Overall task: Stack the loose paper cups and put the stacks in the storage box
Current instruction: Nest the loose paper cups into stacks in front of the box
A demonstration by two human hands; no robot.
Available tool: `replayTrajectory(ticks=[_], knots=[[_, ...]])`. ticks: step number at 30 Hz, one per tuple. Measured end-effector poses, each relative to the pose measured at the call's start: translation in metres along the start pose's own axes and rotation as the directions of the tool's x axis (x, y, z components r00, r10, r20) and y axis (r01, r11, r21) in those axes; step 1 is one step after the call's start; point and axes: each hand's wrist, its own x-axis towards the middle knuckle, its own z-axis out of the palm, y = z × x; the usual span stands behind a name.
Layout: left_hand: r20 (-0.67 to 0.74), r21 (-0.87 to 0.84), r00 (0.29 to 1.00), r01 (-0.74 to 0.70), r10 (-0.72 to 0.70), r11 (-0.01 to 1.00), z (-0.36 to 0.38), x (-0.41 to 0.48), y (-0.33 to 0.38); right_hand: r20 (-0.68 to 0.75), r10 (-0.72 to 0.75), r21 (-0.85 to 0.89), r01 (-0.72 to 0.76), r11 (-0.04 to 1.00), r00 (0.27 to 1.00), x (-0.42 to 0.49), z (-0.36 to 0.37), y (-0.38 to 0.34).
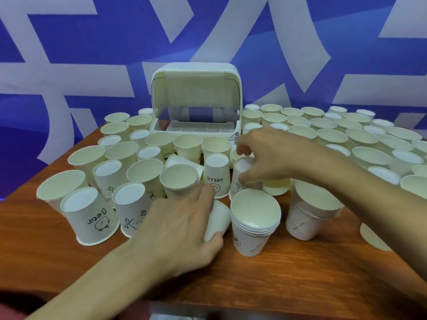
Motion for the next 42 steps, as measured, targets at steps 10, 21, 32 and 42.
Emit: replayTrajectory(ticks=[10, 21, 32, 42], knots=[[0.010, -0.077, 0.998, 0.069, -0.068, 0.995, -0.017, 0.006, -0.014, -0.185, 0.003, 0.073, 0.010, 0.997, 0.983, -0.013, -0.027, -0.004], [-0.420, -0.431, 0.835, 0.162, -0.356, 0.888, -0.090, -0.005, -0.019, -0.291, 0.159, 0.908, 0.220, 0.357, 0.943, -0.051, -0.050, 0.000], [-0.570, -0.444, 0.765, 0.021, -0.300, 0.896, -0.101, 0.034, 0.027, -0.217, -0.120, 0.793, 0.247, 0.558, 0.969, -0.099, -0.053, 0.030], [-0.523, -0.369, 0.849, -0.141, -0.080, 0.919, -0.094, 0.029, 0.038, -0.545, 0.004, 0.480, 0.309, 0.821, 0.838, -0.142, -0.034, 0.080]])
